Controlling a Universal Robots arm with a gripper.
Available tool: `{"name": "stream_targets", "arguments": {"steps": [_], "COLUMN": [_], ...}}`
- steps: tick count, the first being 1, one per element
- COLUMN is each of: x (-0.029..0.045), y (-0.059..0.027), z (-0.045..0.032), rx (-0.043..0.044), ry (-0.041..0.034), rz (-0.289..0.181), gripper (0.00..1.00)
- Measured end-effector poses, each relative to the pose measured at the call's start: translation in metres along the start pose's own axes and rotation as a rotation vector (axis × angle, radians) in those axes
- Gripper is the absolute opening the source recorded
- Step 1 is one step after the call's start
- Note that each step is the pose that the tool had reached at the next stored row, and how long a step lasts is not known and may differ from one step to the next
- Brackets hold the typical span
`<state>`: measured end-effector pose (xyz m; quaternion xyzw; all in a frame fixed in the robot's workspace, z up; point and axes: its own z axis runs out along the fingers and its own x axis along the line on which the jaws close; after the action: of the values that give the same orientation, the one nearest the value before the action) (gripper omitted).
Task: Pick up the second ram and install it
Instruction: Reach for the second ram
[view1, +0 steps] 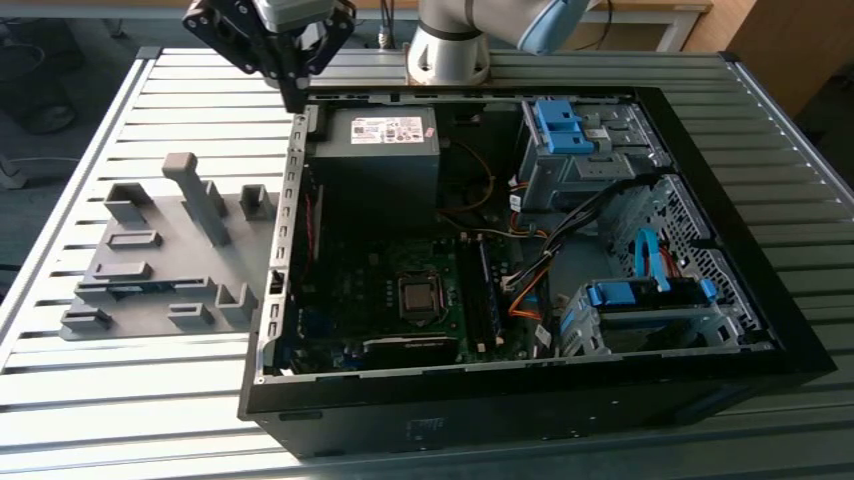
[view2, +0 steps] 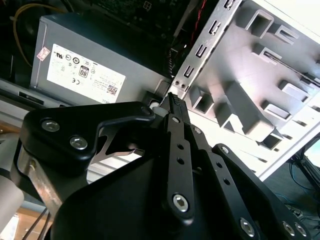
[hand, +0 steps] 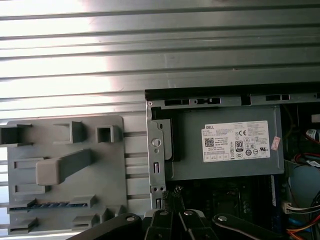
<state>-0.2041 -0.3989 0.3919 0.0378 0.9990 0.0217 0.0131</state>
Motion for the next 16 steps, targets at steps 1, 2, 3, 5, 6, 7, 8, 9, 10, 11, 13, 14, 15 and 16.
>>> {"name": "stream_targets", "arguments": {"steps": [1,2,3,5,6,7,8,9,10,11,13,14,15,16], "x": [0.0004,0.0006,0.0008,0.0012,0.0014,0.0016,0.0017,0.0018,0.0020,0.0022,0.0025,0.0026,0.0027,0.0029], "y": [0.0000,0.0000,-0.0001,-0.0001,-0.0001,-0.0001,-0.0001,-0.0001,-0.0001,-0.0002,-0.0002,-0.0002,-0.0002,-0.0002], "z": [0.0000,0.0000,0.0000,0.0000,0.0000,0.0000,0.0000,0.0000,0.0000,0.0001,0.0000,0.0000,0.0000,0.0000], "rx": [0.0000,0.0000,0.0000,0.0000,0.0000,0.0001,0.0000,0.0000,0.0000,0.0000,0.0000,0.0000,0.0000,0.0000], "ry": [0.0000,0.0000,0.0000,0.0000,0.0001,0.0001,0.0000,0.0000,0.0000,0.0000,0.0000,0.0000,0.0000,0.0000], "rz": [0.000,0.000,0.000,0.000,0.000,0.000,0.000,0.000,0.000,0.000,0.000,0.000,0.000,0.000], "gripper": [0.11,0.11,0.11,0.11,0.11,0.11,0.11,0.11,0.11,0.11,0.11,0.11,0.11,0.11]}}
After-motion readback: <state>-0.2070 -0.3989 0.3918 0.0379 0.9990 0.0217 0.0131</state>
